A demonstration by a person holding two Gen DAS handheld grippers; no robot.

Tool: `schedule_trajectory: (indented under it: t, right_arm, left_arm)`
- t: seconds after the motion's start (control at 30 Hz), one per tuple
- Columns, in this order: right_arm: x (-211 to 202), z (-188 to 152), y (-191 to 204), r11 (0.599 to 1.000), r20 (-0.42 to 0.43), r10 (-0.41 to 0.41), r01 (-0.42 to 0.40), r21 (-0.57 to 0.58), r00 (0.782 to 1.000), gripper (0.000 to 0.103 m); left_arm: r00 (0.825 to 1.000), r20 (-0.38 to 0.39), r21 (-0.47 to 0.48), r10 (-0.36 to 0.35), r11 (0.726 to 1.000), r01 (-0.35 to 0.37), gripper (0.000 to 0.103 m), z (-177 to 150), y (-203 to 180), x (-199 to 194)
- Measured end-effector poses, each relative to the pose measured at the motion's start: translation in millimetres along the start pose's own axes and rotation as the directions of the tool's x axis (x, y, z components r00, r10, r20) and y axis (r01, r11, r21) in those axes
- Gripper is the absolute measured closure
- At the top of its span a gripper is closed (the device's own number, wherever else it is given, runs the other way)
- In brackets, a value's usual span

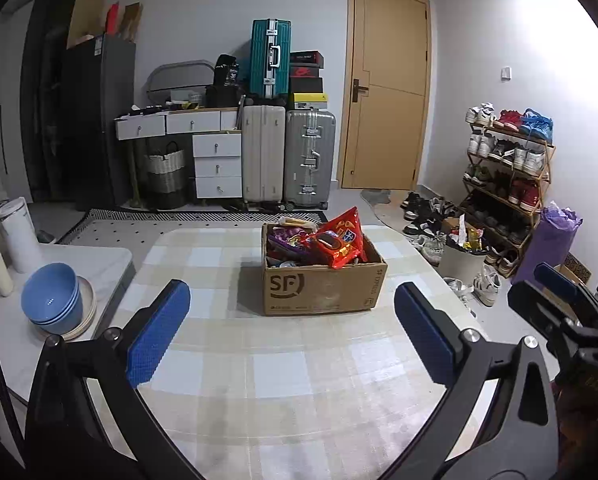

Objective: Organize snacks

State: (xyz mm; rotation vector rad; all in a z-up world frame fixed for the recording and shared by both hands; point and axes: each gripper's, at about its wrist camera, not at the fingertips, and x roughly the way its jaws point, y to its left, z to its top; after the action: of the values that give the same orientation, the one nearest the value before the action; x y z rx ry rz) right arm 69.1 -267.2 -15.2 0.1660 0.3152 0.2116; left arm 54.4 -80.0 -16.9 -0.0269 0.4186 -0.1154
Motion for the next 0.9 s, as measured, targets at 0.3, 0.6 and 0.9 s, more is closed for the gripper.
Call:
schedule_trajectory:
  t: [0.3, 0.6, 0.9]
  right_arm:
    - [2, 0, 7, 0.999, -0.02, 0.004, -0.004, -0.034, 1.0, 0.001]
    - [0, 1, 10, 0.999, -0.02, 0.016, -0.016, -0.036, 1.0, 0.001]
    - [1, 4, 9, 0.999, -0.023, 0.023, -0.023, -0.035, 0.999, 0.001]
  left_arm:
    - [1.0, -0.009, 0.003, 0.01, 1.0, -0.01, 0.001, -6, -3, 2]
    - [0.999, -0.031, -0.016, -0.02, 1.0, 0.019, 0.001, 9, 10, 19]
    - [0.998, -0.038, -0.017, -0.041, 0.999, 0.04, 0.001, 7, 12, 22]
